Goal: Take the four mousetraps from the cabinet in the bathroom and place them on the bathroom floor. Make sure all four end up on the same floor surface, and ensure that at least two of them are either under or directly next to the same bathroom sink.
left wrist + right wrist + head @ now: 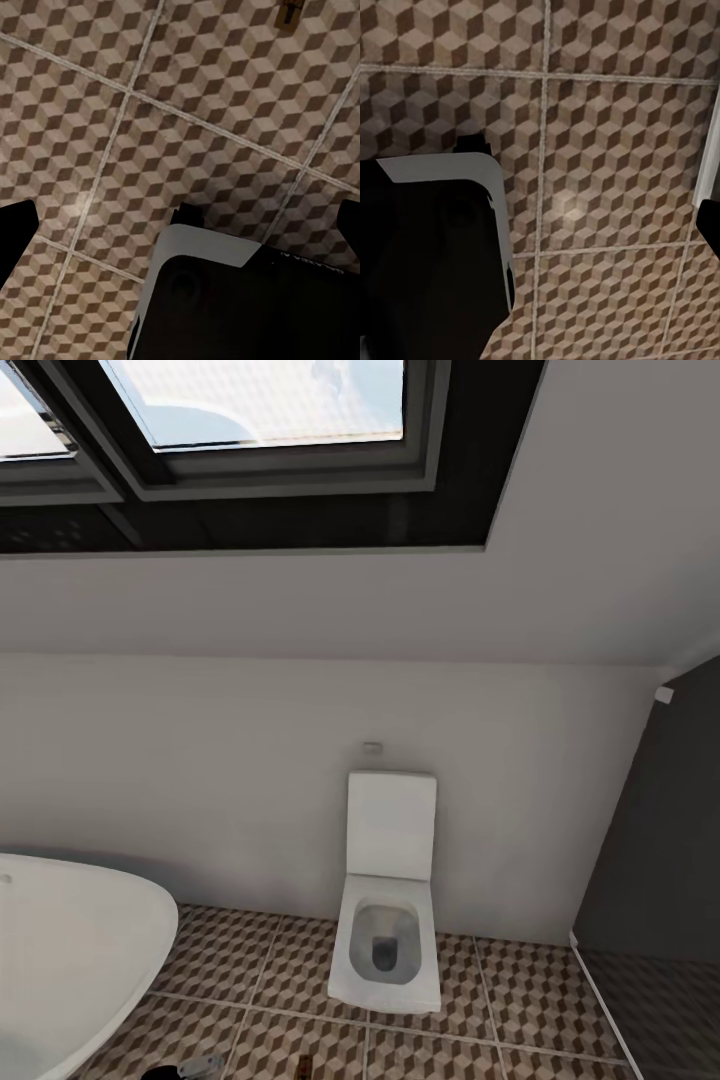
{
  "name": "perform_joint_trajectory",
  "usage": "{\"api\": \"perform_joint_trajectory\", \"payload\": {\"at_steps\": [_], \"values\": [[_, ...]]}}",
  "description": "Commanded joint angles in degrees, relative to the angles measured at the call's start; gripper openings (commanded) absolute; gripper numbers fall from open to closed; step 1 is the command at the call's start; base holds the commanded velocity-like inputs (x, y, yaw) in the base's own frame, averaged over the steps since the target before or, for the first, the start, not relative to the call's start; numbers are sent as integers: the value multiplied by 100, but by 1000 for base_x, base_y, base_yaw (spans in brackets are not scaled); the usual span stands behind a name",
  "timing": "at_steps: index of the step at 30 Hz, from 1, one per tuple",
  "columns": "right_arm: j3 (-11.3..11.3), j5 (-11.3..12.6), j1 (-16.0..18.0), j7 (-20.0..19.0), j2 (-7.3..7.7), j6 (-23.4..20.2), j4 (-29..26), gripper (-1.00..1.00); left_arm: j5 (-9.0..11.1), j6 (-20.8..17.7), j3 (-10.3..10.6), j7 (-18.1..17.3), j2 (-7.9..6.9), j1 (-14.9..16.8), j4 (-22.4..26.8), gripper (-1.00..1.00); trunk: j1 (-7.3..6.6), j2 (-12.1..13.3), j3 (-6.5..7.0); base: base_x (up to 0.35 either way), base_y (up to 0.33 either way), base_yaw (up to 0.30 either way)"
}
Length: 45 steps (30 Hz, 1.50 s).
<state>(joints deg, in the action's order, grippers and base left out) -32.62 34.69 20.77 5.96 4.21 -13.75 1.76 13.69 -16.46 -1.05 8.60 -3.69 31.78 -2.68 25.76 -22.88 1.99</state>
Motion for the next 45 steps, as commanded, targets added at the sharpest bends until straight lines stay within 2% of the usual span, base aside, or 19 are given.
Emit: {"api": "perform_joint_trajectory", "payload": {"at_steps": [1,45], "values": [[-49,47,1,11,-2,-22,0,100,37,-7,-9,19,0,4,-6,100,2,-4,-2,0,0,0],[-51,47,-3,11,1,-21,0,100,37,-7,-9,19,0,4,-4,100,2,-4,-2,0,0,0]]}}
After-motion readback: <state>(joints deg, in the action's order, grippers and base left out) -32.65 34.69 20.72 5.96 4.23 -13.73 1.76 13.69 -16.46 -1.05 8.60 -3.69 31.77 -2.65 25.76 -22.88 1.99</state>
